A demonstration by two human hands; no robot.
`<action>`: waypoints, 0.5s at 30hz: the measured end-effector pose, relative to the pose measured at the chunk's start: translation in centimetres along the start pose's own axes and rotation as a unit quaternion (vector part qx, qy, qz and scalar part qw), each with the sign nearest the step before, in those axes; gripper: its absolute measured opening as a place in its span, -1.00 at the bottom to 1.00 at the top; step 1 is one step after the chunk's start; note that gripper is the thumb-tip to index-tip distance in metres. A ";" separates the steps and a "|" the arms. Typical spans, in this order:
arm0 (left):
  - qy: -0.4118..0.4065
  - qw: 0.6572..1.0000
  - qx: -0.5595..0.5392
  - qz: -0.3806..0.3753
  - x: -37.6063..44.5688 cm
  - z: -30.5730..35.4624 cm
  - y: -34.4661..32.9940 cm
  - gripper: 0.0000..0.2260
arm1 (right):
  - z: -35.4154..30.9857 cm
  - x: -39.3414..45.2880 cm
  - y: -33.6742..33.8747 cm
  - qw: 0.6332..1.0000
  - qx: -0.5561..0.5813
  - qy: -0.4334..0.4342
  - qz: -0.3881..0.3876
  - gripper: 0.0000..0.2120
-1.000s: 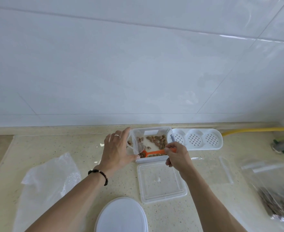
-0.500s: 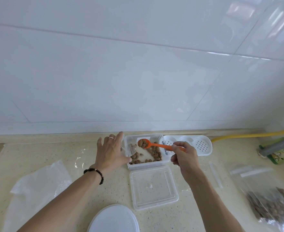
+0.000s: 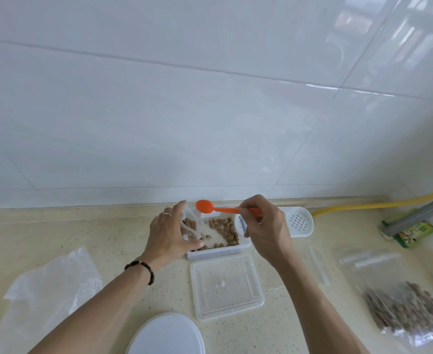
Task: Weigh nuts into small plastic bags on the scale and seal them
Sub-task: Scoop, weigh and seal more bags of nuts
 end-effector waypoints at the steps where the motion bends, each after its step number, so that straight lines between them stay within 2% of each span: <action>1: 0.001 1.000 -0.001 0.000 -0.1 -0.2 0.0 -0.04 | 1.0 0.0 0.3 0.999 0.007 -0.025 0.025 -0.89; 4: 0.003 1.000 0.005 0.001 -0.4 -1.1 0.1 -0.04 | 5.4 -0.2 0.5 0.990 -0.010 -0.124 0.069 -0.88; 7: 0.005 1.000 0.020 -0.011 -0.8 -2.1 0.0 -0.02 | 8.8 -0.5 -1.5 0.980 -0.060 -0.186 0.026 -0.85; 10: 0.002 0.999 0.032 -0.018 -0.8 -2.6 -0.4 0.01 | 9.6 -0.7 -4.0 0.982 -0.075 -0.173 -0.033 -0.84; 13: -0.005 0.999 0.045 -0.025 -0.5 -2.7 -0.5 0.00 | 8.9 -0.9 -6.3 0.982 -0.017 -0.141 -0.125 -0.83; 15: -0.010 0.998 0.053 -0.027 -0.4 -2.8 -0.6 0.00 | 8.6 -0.9 -7.0 0.977 0.023 -0.142 -0.158 -0.83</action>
Point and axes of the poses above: each hand's wrist, its own x-axis towards the middle knuckle, its own y-axis out of the back of the hand, z = x × y, the point moved 6 cm from there along x, towards the middle knuckle, and after that the axes turned 9 degrees about -z, right-handed, at the moved point
